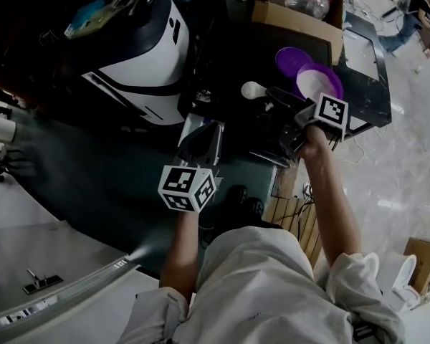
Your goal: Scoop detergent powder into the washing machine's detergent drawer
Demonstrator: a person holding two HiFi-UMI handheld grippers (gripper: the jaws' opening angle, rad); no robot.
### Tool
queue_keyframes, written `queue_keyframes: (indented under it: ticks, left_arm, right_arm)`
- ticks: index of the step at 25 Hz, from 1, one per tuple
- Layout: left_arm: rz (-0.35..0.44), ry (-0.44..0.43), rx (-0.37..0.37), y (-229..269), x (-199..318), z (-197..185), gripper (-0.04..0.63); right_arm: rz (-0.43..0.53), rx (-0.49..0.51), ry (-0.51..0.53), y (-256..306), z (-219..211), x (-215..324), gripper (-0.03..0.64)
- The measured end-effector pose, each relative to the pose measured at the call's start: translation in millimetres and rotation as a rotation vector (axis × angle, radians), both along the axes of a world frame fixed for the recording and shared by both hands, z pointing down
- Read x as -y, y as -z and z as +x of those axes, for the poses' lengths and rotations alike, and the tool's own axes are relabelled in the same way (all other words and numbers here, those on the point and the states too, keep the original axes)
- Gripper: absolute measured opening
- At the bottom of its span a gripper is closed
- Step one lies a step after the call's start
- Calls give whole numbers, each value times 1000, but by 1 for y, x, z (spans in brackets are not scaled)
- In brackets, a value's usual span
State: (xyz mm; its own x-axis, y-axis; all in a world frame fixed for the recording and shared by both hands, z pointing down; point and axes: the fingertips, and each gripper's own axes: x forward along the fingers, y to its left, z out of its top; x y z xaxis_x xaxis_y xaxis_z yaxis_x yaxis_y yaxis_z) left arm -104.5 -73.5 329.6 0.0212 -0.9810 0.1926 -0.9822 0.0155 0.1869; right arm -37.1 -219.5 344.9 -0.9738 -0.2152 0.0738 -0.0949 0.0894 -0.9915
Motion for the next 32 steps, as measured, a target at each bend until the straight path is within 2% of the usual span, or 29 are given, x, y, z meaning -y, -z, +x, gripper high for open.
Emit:
queue_keyframes:
  ticks: [11,24,32]
  left_arm:
    - [-28,168,-27,-20,-51,-18,20]
    - [-87,255,-79,-56,-84,-17,20]
    - [-95,288,-121,-82,-83,-29,20]
  right_arm:
    - [5,-17,170,-22,-38,-48,9]
    - [97,-54,285,-57,-55,-81,9]
    - [137,-71,328,-86,-67,-97,9]
